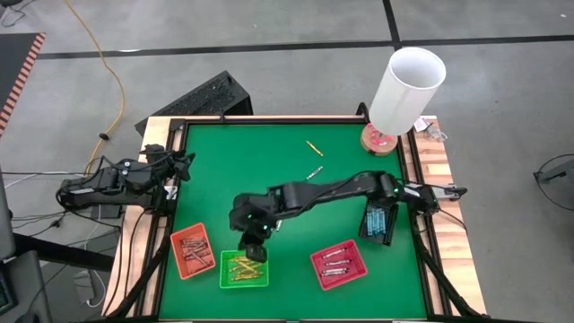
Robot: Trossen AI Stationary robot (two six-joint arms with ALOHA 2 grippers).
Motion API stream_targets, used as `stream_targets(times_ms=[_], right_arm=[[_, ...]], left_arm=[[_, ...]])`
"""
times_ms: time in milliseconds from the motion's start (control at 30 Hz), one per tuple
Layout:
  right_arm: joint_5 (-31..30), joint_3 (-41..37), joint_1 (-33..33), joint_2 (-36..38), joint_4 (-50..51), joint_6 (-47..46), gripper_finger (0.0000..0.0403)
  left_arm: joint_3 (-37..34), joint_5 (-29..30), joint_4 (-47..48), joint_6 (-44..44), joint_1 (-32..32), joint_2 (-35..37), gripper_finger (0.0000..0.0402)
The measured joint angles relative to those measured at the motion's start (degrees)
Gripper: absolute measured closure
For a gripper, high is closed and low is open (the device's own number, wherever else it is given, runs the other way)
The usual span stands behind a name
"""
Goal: Sort crayons
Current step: Put the yellow crayon into the green bin
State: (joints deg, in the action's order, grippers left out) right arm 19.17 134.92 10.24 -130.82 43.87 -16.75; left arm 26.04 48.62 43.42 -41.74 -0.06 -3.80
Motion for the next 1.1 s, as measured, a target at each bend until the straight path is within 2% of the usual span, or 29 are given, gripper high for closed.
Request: stream_targets(times_ms=[200, 300, 433, 633, 767, 967, 1100], right_arm=[[-13.98, 0.01, -2.72, 6.82, 10.83, 7.41, 0.0349], [-20.67, 0.01, -4.66, 9.37, 17.23, 8.25, 0.0349], [-26.02, 0.01, -8.05, 11.49, 25.85, 8.43, 0.0349], [-29.8, -0.05, -13.97, 11.71, 39.62, 9.84, 0.0349], [-29.84, -1.02, -17.92, 11.73, 45.62, 11.06, 0.0349], [-30.22, -2.4, -22.15, 15.47, 45.9, 13.64, 0.0349], [-29.95, -6.9, -22.8, 21.07, 45.56, 17.79, 0.0349]], left_arm=[[0.0, 0.04, 0.04, -0.02, -0.01, 0.01, 0.0178], [0.0, -0.05, 0.08, 0.0, -0.01, -0.01, 0.0178], [0.0, 0.13, 0.07, -0.02, -0.01, 0.0, 0.0178], [0.0, 0.15, 0.09, 0.0, 0.01, -0.01, 0.0178], [0.0, -0.19, 0.06, 0.04, -0.01, -0.01, 0.0178], [0.0, -0.2, 0.05, 0.04, -0.01, 0.01, 0.0178], [0.0, -0.22, 0.05, 0.06, -0.01, 0.0, 0.0178]])
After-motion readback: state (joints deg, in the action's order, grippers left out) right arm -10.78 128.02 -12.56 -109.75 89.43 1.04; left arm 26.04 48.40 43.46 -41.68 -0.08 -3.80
